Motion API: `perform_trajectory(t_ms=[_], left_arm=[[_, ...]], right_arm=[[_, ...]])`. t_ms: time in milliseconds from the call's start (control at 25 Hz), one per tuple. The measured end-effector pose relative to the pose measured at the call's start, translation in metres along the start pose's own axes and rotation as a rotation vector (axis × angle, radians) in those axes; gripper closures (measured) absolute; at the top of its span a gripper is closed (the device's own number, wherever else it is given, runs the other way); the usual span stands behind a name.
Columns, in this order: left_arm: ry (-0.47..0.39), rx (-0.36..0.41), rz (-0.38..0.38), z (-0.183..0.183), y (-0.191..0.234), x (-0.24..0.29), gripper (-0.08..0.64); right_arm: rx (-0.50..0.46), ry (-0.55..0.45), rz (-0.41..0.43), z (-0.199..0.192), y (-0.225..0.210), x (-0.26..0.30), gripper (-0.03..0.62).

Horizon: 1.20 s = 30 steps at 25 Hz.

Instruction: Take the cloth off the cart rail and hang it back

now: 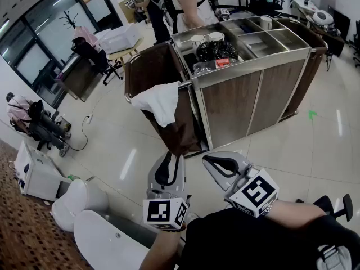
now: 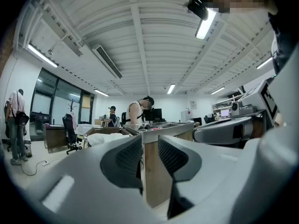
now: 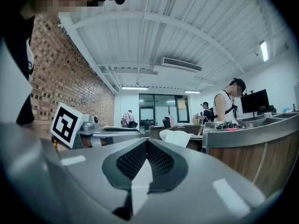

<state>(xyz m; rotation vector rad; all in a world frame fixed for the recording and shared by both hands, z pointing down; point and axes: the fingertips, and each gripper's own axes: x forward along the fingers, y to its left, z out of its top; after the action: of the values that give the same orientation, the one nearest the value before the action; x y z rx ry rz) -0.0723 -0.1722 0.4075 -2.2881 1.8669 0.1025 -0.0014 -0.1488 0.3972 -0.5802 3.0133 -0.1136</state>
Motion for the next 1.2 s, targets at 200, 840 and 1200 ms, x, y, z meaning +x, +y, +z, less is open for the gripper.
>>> perform_trajectory(t_ms=[200, 840, 1200], left_arm=[[0.032, 0.020, 0.031, -0.007, 0.005, 0.023, 0.392], [0.184, -0.040, 0.171, -0.065, 0.095, 0.103, 0.226], [0.294, -0.115, 0.205, -0.109, 0.164, 0.150, 0.196]], right_arm=[[0.007, 0.002, 0.002, 0.000, -0.014, -0.008, 0.592], [-0.012, 0.000, -0.044, 0.000, -0.040, 0.004, 0.592], [-0.036, 0.017, -0.088, 0.014, -0.055, 0.060, 0.592]])
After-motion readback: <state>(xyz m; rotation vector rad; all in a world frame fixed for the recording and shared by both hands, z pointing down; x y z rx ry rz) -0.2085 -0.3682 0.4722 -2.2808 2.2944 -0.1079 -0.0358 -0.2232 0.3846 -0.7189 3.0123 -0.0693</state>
